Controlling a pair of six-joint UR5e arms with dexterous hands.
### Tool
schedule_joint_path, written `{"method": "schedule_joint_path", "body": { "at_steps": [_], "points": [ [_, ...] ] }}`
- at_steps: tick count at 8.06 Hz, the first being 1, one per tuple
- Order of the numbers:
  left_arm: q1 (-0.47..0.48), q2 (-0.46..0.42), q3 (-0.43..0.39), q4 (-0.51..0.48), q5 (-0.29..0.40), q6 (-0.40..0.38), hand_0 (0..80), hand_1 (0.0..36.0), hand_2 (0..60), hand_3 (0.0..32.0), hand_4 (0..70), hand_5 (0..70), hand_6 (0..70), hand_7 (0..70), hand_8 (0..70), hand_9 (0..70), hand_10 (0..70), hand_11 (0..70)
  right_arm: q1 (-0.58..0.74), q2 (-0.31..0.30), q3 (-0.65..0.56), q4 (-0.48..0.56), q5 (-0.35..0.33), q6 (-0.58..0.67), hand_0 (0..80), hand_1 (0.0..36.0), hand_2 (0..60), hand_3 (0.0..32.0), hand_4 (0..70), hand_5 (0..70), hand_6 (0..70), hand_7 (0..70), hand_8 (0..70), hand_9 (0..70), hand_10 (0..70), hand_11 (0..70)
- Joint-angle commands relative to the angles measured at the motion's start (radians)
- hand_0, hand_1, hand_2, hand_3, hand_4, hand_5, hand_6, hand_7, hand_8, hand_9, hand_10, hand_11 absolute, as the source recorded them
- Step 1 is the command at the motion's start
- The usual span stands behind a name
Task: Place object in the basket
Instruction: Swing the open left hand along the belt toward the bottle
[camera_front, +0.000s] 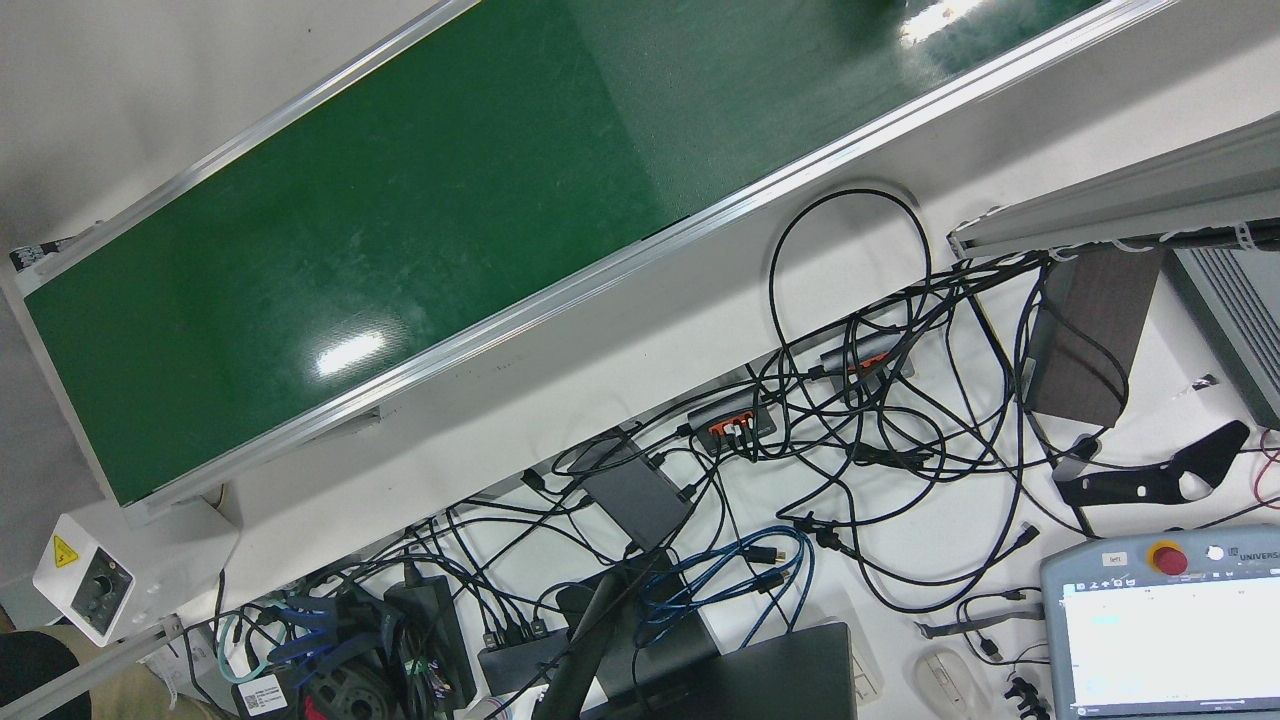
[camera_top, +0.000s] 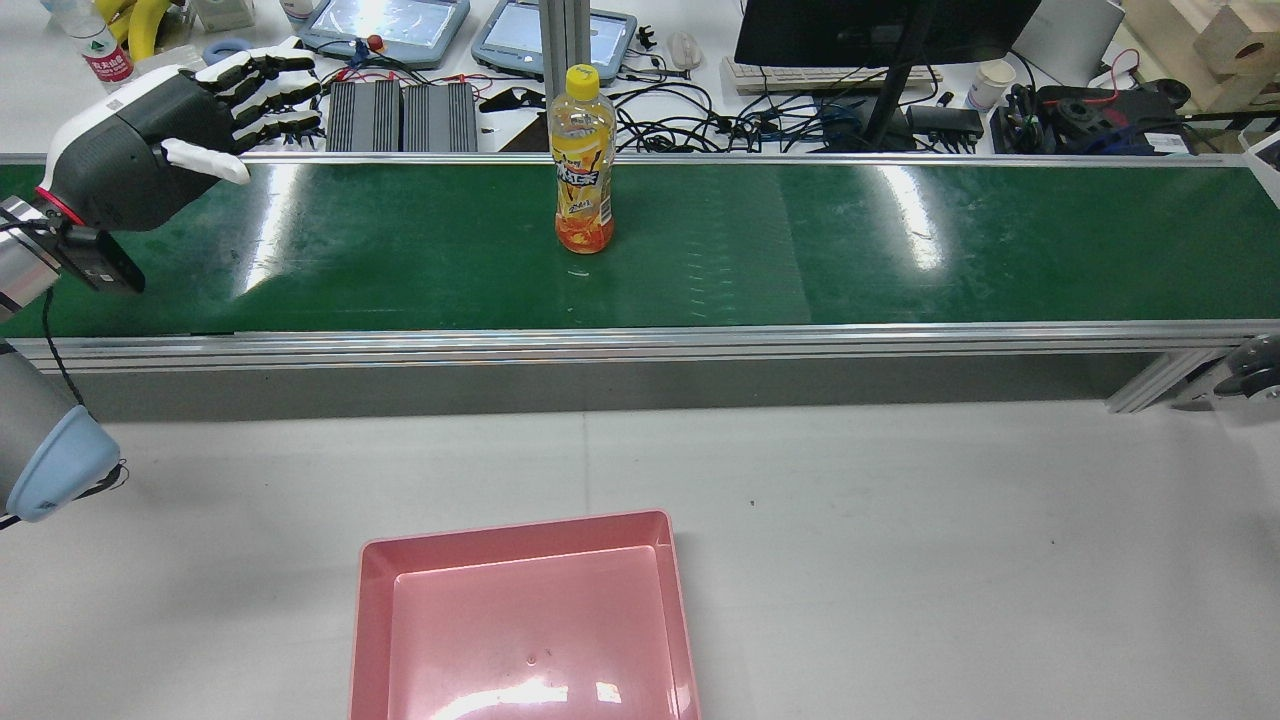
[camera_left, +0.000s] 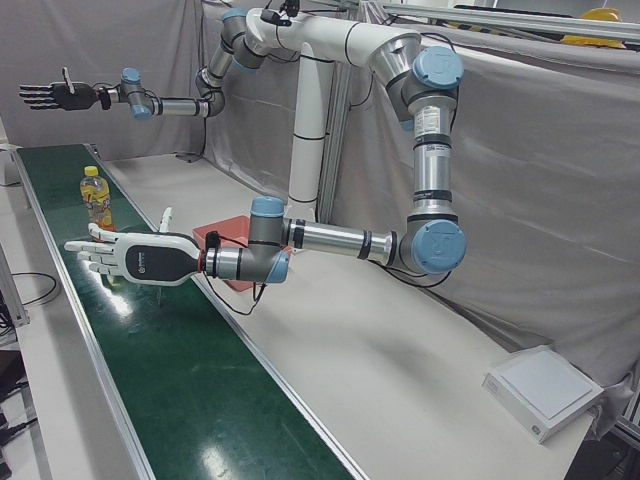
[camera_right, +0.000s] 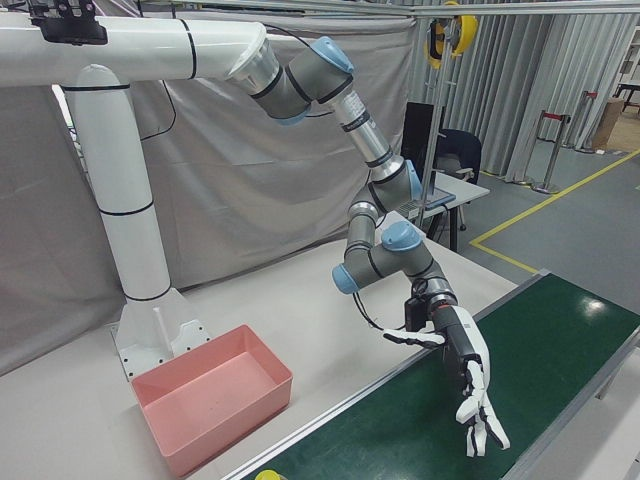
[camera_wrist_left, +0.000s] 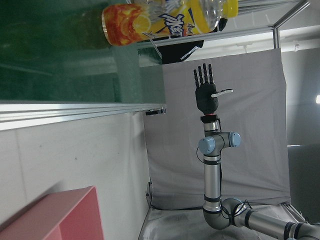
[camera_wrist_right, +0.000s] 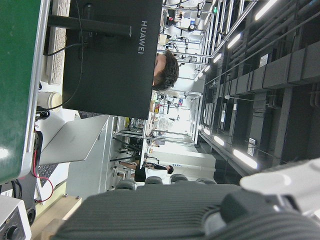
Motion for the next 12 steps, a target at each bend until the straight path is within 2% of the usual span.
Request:
{"method": "schedule_joint_path", "body": {
  "at_steps": [1,2,5,9,10,12],
  "points": [
    [0.012,-0.068,0.002,0.062,-0.008,0.003,51.8,9.7,0.0,6.8,13.9,24.6,2.2,1.7,10.4,10.6,8.9,14.2,0.001,0.000,0.000,0.000,0.000,0.000,0.0,0.0,0.0,0.0,0.0,0.0,0.0,0.0,0.0,0.0,0.0,0.0],
    [0.013,-0.082,0.000,0.062,-0.024,0.035,50.5,8.5,0.0,6.8,13.5,24.8,2.0,1.8,10.6,11.0,8.9,14.1,0.001,0.000,0.000,0.000,0.000,0.000,0.0,0.0,0.0,0.0,0.0,0.0,0.0,0.0,0.0,0.0,0.0,0.0],
    [0.036,-0.102,0.003,0.080,-0.050,0.046,49.8,7.4,0.0,6.6,13.2,25.1,1.7,1.7,10.2,10.3,8.4,13.1,0.001,0.000,0.000,0.000,0.000,0.000,0.0,0.0,0.0,0.0,0.0,0.0,0.0,0.0,0.0,0.0,0.0,0.0],
    [0.116,-0.103,0.019,0.087,-0.090,0.066,49.2,7.3,0.0,6.0,13.2,25.1,2.0,1.8,10.3,10.5,8.4,13.2,0.001,0.000,0.000,0.000,0.000,0.000,0.0,0.0,0.0,0.0,0.0,0.0,0.0,0.0,0.0,0.0,0.0,0.0],
    [0.118,-0.108,0.032,0.082,-0.090,0.066,49.8,8.1,0.0,6.8,13.1,24.5,1.8,1.1,10.0,10.1,8.3,13.1,0.001,0.000,0.000,0.000,0.000,0.000,0.0,0.0,0.0,0.0,0.0,0.0,0.0,0.0,0.0,0.0,0.0,0.0],
    [0.119,-0.106,0.032,0.079,-0.122,0.067,49.0,7.3,0.0,7.0,12.6,24.8,1.5,1.2,9.6,9.6,8.1,12.8,0.000,0.000,0.000,0.000,0.000,0.000,0.0,0.0,0.0,0.0,0.0,0.0,0.0,0.0,0.0,0.0,0.0,0.0]
  ]
}}
